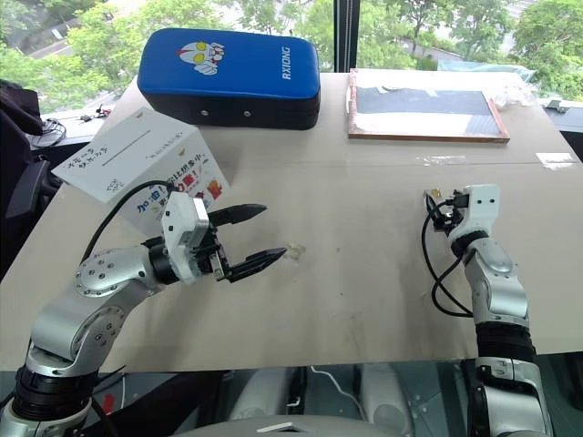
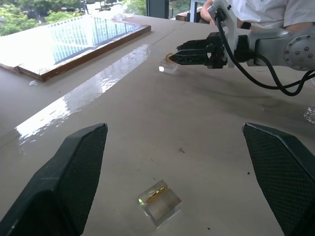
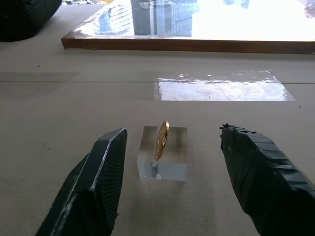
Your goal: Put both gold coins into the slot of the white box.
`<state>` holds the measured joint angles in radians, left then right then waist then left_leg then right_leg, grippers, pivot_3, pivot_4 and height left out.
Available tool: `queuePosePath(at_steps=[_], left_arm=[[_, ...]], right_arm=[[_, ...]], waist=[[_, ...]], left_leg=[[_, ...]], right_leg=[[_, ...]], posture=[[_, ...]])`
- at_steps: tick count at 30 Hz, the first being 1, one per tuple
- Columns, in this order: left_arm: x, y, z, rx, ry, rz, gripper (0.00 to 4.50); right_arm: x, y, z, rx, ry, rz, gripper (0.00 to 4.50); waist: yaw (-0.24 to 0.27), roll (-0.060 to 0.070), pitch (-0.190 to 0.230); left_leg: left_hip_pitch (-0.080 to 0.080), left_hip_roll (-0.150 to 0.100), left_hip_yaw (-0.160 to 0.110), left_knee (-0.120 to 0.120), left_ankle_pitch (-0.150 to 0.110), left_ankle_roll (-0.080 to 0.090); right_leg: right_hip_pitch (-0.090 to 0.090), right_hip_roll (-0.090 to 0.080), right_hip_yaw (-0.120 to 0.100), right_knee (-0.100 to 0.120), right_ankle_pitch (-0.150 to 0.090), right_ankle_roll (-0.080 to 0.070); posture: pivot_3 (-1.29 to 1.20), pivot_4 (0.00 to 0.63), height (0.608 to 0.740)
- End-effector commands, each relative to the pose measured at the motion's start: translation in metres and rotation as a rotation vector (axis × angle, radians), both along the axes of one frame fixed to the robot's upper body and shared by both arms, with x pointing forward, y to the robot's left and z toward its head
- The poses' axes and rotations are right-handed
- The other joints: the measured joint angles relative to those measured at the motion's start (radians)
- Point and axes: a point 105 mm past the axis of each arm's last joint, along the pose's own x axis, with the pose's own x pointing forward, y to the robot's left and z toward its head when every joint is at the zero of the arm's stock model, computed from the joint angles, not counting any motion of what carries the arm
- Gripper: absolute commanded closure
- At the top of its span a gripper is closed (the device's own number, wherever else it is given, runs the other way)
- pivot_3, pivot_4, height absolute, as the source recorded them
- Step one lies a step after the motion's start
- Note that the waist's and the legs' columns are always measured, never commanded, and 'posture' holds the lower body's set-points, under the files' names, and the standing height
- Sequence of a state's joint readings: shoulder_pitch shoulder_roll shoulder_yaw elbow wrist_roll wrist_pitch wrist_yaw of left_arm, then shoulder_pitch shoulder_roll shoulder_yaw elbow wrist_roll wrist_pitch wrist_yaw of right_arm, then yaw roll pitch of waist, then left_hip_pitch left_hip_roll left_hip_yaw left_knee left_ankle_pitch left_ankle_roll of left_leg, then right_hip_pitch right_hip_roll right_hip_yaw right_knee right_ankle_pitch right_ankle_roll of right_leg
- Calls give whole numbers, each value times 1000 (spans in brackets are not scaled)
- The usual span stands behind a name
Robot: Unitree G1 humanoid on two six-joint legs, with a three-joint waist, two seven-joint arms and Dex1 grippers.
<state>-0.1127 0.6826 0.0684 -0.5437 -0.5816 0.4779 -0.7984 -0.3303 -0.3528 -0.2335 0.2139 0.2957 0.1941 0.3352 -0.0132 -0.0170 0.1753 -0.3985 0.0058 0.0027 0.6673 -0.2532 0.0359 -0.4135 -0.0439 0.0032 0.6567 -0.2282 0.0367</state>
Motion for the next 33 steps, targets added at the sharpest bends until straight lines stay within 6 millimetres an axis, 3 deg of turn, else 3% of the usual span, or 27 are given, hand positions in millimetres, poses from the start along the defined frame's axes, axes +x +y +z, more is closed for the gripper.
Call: queuePosePath(at_steps=[1, 2, 4, 13, 22, 26, 33], left_arm=[[-4, -4, 7, 16, -41, -14, 0], [-4, -4, 7, 16, -40, -13, 0], [-4, -4, 7, 16, -38, -10, 0], [-3, -1, 7, 4, -38, 17, 0], [9, 1, 20, -161, -22, 96, 0], [9, -9, 26, -339, 105, 94, 0], [-4, -24, 49, -672, 290, -46, 0]], right_arm=[[0, 1, 8, 3, -12, 30, 2962], [-1, 3, 7, 3, -7, 47, 3726], [-1, 5, 7, -9, -5, 71, 4444], [-1, 5, 12, -11, -19, 81, 4485], [-7, 17, 45, 113, -145, 154, 4485], [-28, 52, 73, 288, -205, 410, 4485], [-68, 112, 108, 533, -148, 792, 4485]], waist=[[0, 0, 0], [0, 0, 0], [0, 0, 0], [0, 0, 0], [1, 0, 0], [0, 0, 0], [1, -1, 0]], left_leg=[[0, 0, 0, 0, 0, 0], [0, 0, 0, 0, 0, 0], [0, 0, 0, 0, 0, 0], [0, 0, 0, 0, 0, 0], [0, 0, 0, 0, 0, 0], [0, 1, -1, 0, 0, 0], [-1, 1, -4, 1, 0, 0]], right_leg=[[0, 0, 0, 0, 0, 0], [0, 0, 0, 0, 0, 0], [0, 0, 0, 0, 0, 0], [0, 0, 0, 0, 0, 0], [0, 0, 1, 0, 0, 0], [0, 0, 1, 0, 0, 0], [1, -2, 0, 1, 0, 0]], posture=[[0, 150, 740], [0, 150, 740], [0, 150, 740], [0, 150, 740], [0, 150, 740], [0, 150, 740], [0, 150, 740]])
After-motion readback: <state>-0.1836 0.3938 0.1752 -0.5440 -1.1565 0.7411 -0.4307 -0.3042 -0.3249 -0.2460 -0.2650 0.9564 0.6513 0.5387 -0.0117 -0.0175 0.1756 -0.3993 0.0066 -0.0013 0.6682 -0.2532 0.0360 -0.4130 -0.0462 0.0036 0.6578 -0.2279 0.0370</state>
